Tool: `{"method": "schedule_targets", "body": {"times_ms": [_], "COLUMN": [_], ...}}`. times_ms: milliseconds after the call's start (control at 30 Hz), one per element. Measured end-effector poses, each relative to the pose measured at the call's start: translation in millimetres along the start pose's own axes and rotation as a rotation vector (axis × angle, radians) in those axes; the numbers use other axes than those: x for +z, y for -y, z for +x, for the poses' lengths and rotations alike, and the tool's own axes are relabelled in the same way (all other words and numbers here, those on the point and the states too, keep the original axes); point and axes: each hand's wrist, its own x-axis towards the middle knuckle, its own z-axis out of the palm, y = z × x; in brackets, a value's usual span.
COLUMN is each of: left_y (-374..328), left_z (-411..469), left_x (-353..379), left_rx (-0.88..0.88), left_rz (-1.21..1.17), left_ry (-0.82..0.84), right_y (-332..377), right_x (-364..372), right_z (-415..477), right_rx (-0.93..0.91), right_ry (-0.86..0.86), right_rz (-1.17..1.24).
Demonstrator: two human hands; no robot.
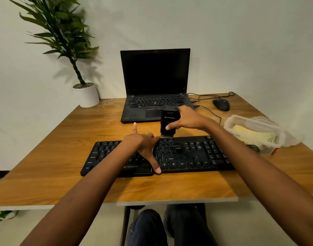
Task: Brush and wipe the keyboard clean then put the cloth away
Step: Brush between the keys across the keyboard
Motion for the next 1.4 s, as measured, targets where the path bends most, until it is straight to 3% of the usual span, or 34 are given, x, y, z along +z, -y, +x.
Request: {"method": "schedule_targets", "body": {"times_ms": [100,433,533,667,933,1033,1133,1233,1400], "left_y": [5.0,18.9,23.8,35.4,38.5,35.0,27.5,21.0,19.3], "left_z": [-0.9,-4.1,-5.2,-9.5,-11.6,-9.7,-5.8,-4.9,-4.9], "left_x": [1.4,8.1,9.3,13.8,12.4,9.9,5.1,-1.5,-4.7], "left_rx": [-0.002,0.058,0.051,0.049,0.049,0.032,0.015,0.016,0.004], "left_rz": [-0.004,-0.069,-0.085,-0.114,-0.119,-0.072,-0.013,0.013,0.021], "left_ry": [0.007,-0.023,-0.015,-0.015,0.012,0.039,0.062,0.077,0.087], "right_y": [-13.3,-52.8,-34.9,-33.6,-70.0,-57.3,-34.0,-26.6,-48.1], "right_x": [4.4,-83.3,-63.5,-19.9,-68.2,-69.0,-46.5,-18.9,-42.0], "right_z": [-3.5,-56.4,-46.4,-35.7,-56.7,-52.7,-42.1,-31.4,-55.5], "right_rx": [0.031,0.363,0.238,0.046,0.254,0.222,0.091,0.015,0.145], "right_ry": [0.013,0.054,-0.058,-0.128,-0.118,-0.164,-0.22,-0.131,-0.033], "right_rz": [-0.01,-0.224,-0.269,-0.009,-0.216,-0.365,-0.245,-0.087,-0.07]}}
